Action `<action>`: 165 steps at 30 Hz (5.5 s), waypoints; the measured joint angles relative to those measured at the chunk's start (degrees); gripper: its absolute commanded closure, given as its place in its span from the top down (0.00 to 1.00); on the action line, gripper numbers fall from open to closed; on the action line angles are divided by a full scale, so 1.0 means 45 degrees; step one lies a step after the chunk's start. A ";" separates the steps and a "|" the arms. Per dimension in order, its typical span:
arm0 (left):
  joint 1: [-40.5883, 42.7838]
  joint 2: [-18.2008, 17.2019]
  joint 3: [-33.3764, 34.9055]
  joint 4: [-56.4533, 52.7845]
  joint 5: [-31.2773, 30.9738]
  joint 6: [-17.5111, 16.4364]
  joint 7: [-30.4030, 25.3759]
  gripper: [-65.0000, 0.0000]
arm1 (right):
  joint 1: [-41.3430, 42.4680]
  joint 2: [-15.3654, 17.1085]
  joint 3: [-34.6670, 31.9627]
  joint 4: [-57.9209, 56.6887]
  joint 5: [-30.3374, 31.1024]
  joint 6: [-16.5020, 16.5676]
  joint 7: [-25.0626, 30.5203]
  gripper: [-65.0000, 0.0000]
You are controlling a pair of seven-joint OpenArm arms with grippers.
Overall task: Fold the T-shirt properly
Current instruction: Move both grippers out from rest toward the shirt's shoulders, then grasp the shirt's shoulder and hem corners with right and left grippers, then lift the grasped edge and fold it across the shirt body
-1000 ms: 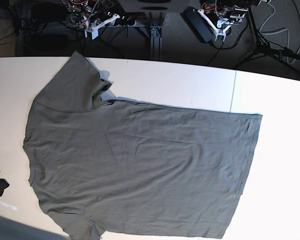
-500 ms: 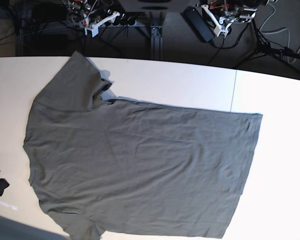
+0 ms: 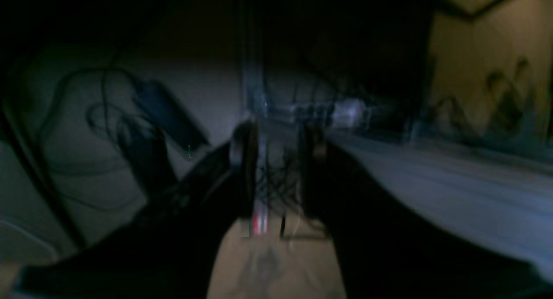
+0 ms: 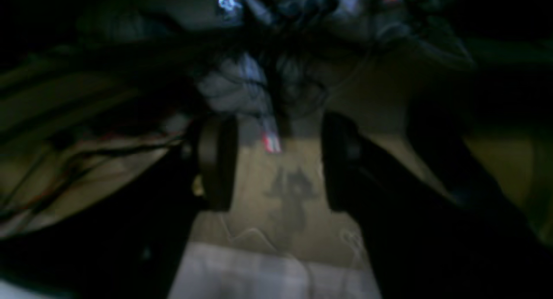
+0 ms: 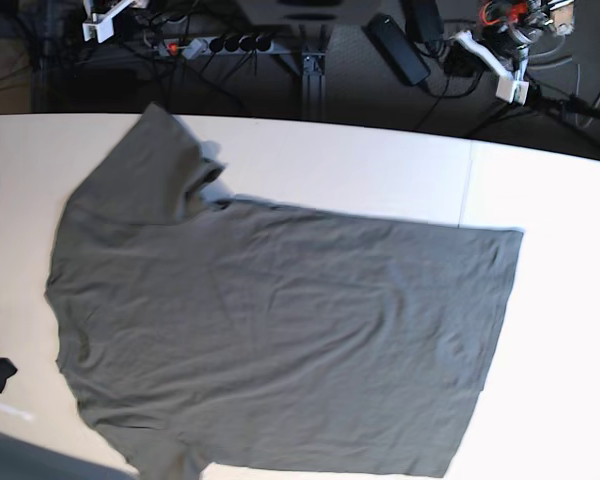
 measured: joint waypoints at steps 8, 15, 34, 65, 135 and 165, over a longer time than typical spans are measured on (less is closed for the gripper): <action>0.1647 -0.0559 -0.1583 0.4818 -0.1710 -0.0005 0.0748 0.46 | -0.1914 0.0831 0.3075 0.5503 0.3298 0.0053 -0.0782 0.48; 0.1685 -0.0899 -0.1812 0.5100 -0.1651 -0.0010 0.0879 0.46 | 0.0627 0.1219 0.3895 0.5085 0.3949 0.0092 -0.1239 0.56; 0.0899 -0.2977 -0.3177 0.5100 -0.3507 -0.0024 0.2234 0.55 | 0.3934 -0.1161 0.0908 0.2045 0.4556 0.0068 -0.1185 0.58; -0.8869 -0.3517 0.3813 -0.3531 -0.4192 -0.0189 0.2152 0.57 | 0.3944 -0.2035 0.0894 0.2093 0.4192 0.0092 -0.1054 0.58; -1.3712 -0.3308 0.6465 -0.4133 -0.0962 -0.0121 0.0850 0.05 | 1.5125 0.5202 -0.6300 -0.0967 0.0175 0.0155 -0.3463 0.00; -1.4018 -0.1345 0.4954 -0.6047 0.1593 -0.0117 0.0277 0.00 | 1.6048 0.2312 -0.4901 -0.4765 -0.2025 0.0117 -0.2195 0.00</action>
